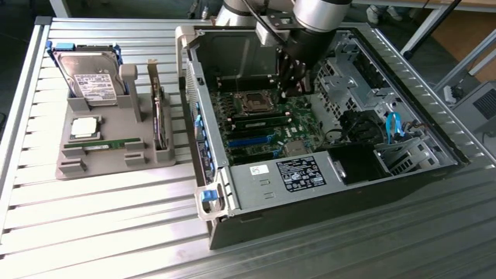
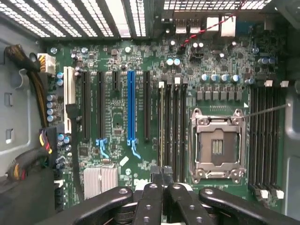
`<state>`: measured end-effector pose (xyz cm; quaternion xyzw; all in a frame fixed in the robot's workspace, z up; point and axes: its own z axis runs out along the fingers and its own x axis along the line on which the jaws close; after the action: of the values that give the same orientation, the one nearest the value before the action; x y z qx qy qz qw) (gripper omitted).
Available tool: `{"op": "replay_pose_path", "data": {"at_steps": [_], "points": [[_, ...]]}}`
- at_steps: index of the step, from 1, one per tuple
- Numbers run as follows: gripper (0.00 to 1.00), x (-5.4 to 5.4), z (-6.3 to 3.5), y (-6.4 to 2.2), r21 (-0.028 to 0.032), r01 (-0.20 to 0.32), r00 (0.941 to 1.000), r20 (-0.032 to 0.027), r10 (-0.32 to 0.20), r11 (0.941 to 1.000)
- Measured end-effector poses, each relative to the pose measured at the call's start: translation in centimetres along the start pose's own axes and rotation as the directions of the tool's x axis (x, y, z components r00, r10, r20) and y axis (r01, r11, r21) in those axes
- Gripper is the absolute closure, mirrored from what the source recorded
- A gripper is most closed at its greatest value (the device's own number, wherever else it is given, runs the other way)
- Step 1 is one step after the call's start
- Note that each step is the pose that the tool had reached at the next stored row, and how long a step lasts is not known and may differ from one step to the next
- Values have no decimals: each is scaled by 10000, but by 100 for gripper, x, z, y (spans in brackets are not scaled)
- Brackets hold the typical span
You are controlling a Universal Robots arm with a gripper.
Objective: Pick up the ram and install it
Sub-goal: 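Press down the ram until it locks into place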
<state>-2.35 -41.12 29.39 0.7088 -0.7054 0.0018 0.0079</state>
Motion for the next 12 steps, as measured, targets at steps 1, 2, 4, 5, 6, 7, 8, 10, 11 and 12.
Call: {"op": "replay_pose_path", "data": {"at_steps": [1,2,4,5,6,7,8,10,11,12], "points": [[91,0,-22,-72,-5,0,10000,-41,0,10000],[91,1,-33,-122,-12,0,10000,-68,0,10000],[91,0,-42,-270,-35,-1,10000,-84,1,10000],[91,0,-56,-394,-49,-1,10000,-91,0,10000],[91,0,-67,-474,-58,0,10000,-90,-1,10000],[91,1,-86,-552,-64,0,10000,-91,-1,10000],[91,1,-139,-603,-66,0,10000,-91,-1,10000],[91,2,-230,-618,-65,-1,10000,-89,0,10000],[91,2,-231,-618,-66,0,10000,-91,-1,10000],[91,2,-231,-618,-65,0,10000,-90,-1,10000]]}}
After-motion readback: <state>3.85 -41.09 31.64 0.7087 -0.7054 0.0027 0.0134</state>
